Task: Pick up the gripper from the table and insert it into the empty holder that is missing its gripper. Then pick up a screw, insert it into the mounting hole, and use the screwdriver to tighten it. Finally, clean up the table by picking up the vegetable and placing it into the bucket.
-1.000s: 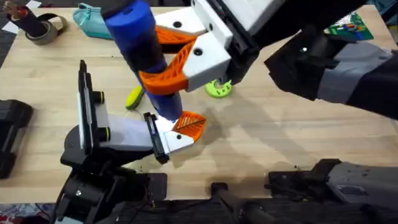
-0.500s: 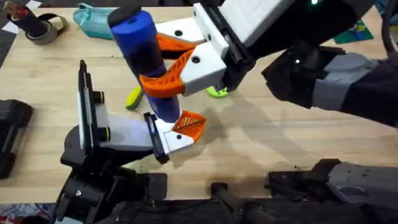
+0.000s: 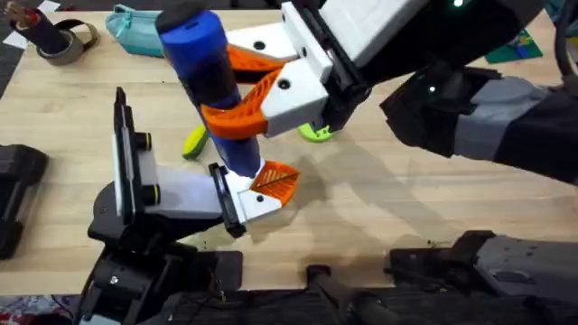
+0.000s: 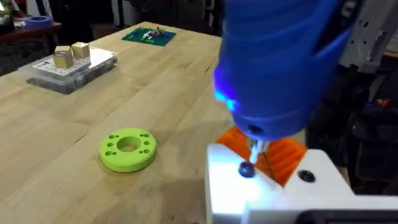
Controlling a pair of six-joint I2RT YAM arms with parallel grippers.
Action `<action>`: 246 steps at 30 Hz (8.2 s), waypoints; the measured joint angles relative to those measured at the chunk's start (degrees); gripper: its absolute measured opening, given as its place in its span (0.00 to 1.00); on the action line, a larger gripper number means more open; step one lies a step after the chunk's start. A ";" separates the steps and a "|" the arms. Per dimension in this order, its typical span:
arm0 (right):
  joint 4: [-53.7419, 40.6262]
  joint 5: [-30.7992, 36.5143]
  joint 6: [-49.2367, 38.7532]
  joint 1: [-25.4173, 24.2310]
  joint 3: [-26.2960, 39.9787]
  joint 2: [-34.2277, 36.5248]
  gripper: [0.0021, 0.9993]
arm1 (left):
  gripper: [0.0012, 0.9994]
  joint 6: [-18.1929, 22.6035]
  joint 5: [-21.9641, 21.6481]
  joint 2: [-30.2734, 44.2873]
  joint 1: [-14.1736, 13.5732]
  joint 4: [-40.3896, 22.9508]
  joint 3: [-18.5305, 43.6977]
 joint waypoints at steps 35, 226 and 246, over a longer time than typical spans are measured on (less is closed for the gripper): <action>0.20 0.02 -0.04 -0.81 -0.45 0.00 0.05 | 0.02 0.00 0.00 0.00 0.00 0.00 0.00; 4.85 3.57 -0.04 -0.07 -4.75 0.00 0.05 | 0.02 -0.44 0.00 0.00 0.00 -0.04 0.00; -0.42 0.87 2.09 -1.73 2.74 0.02 0.05 | 0.02 -0.39 -0.07 0.00 0.00 0.00 0.00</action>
